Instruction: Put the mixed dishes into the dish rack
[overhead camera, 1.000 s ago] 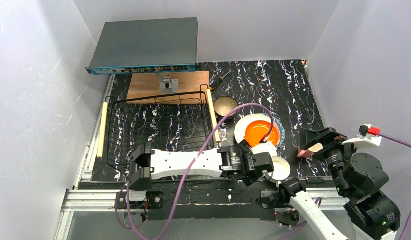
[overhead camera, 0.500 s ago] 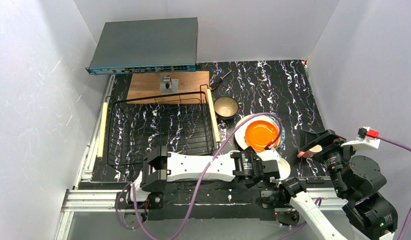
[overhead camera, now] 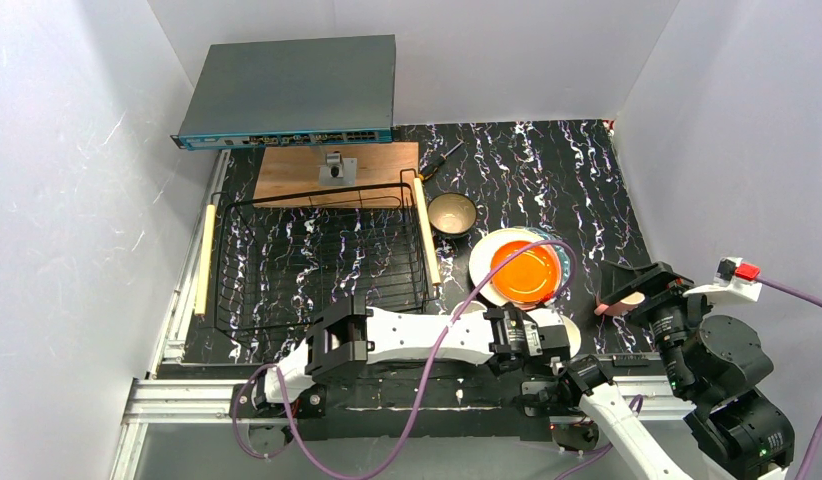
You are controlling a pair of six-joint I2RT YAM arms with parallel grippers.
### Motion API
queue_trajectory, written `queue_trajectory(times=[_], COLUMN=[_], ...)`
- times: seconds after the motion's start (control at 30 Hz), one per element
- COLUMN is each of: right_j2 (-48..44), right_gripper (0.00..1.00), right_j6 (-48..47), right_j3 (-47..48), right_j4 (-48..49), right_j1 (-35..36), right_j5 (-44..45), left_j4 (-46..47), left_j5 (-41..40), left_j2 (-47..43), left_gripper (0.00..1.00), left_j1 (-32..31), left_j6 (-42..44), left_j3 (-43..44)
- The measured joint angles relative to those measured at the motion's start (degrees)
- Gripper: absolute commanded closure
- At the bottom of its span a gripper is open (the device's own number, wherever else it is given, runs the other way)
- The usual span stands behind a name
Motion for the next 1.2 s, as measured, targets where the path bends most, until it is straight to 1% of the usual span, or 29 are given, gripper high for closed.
queue_trajectory(times=[0.17,0.27,0.5,0.63,0.7,0.9,0.97,1.07,1.2], right_j2=[0.00,-0.12,-0.73,-0.74,-0.74,-0.74,-0.74,-0.74,-0.74], right_gripper=[0.00,0.00,0.00,0.00,0.00,0.00,0.00,0.00,0.00], right_j6=[-0.01,-0.01,-0.01,-0.01,-0.01,-0.01,-0.01,-0.09,-0.36], right_j3=[0.00,-0.09,-0.49,-0.85,-1.01,-1.03,-1.03,-1.03,-1.04], right_j4=[-0.01,-0.01,-0.01,-0.02,0.00,0.01,0.01,0.01,0.01], right_j1=[0.00,0.00,0.00,0.00,0.00,0.00,0.00,0.00,0.00], right_j5=[0.17,0.35,0.51,0.55,0.55,0.55,0.57,0.59,0.95], left_j4=[-0.02,-0.06,-0.80,-1.11,-1.15,-1.65,-1.55,-0.63,2.34], left_j5=[0.64,0.87,1.52,2.54,3.18,6.07,7.29,11.87,19.20], left_j2=[0.03,0.05,0.06,0.08,0.10,0.10,0.05,-0.73,-5.61], left_gripper=[0.61,0.65,0.80,0.84,0.89,0.95,0.97,0.99,1.00], left_j1=[0.89,1.24,1.75,1.84,1.84,1.84,1.84,2.08,2.77], left_j6=[0.65,1.24,1.79,1.92,2.11,2.22,2.26,2.32,2.27], left_j3=[0.00,0.00,0.00,0.15,0.39,1.22,1.63,2.60,2.80])
